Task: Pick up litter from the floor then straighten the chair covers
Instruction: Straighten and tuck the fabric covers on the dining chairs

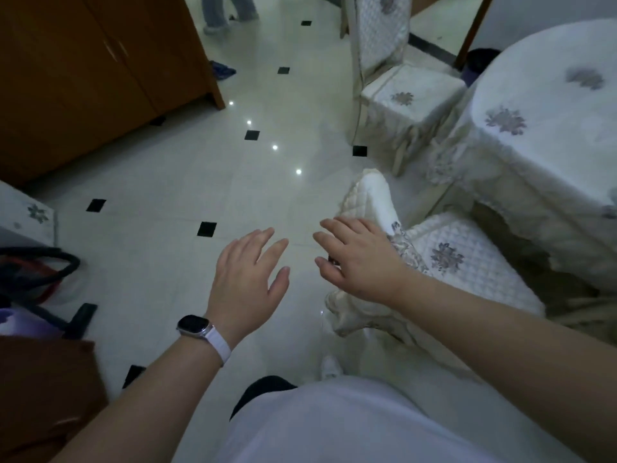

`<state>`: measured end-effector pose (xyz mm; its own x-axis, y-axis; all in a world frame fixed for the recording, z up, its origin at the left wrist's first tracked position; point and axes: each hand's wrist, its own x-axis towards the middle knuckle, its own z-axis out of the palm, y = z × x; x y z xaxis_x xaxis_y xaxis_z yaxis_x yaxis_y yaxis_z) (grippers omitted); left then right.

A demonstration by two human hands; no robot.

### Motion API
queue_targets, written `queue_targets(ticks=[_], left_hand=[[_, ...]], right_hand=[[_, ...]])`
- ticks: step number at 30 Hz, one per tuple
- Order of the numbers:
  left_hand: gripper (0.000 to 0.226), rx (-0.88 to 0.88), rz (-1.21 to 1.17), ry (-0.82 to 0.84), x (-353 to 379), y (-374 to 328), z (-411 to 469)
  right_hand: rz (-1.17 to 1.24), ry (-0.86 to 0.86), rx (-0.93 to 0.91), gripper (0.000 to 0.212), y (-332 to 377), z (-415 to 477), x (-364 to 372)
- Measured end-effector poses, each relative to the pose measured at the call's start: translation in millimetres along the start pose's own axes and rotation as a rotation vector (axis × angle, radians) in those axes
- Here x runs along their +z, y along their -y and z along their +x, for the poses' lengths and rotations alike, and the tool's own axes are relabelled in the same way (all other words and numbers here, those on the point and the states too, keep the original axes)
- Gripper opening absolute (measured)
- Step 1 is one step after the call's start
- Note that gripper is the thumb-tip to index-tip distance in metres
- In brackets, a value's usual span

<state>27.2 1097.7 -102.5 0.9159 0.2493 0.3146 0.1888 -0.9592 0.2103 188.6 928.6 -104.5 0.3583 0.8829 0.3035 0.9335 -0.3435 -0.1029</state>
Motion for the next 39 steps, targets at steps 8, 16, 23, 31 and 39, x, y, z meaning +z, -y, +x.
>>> queue_targets(ticks=[8, 16, 23, 31, 39], left_hand=[[0.041, 0.265, -0.126, 0.092, 41.3, 30.7, 86.7], [0.041, 0.588, -0.316, 0.182, 60.5, 58.0, 164.1], [0.039, 0.839, -0.447, 0.213, 74.7, 49.0, 198.1], [0.040, 1.020, -0.503, 0.331, 87.2, -0.9, 197.3], [0.040, 1.049, -0.424, 0.377, 89.5, -36.8, 196.5]], right_hand=[[-0.084, 0.050, 0.327, 0.039, -23.1, 1.6, 5.8], [-0.208, 0.135, 0.714, 0.046, -2.5, 14.5, 6.9], [-0.314, 0.045, 1.071, 0.045, 33.7, 10.7, -3.1], [-0.379, -0.044, 1.344, 0.043, 85.0, -37.3, -11.5], [-0.357, -0.136, 1.406, 0.041, 86.2, -76.1, -5.2]])
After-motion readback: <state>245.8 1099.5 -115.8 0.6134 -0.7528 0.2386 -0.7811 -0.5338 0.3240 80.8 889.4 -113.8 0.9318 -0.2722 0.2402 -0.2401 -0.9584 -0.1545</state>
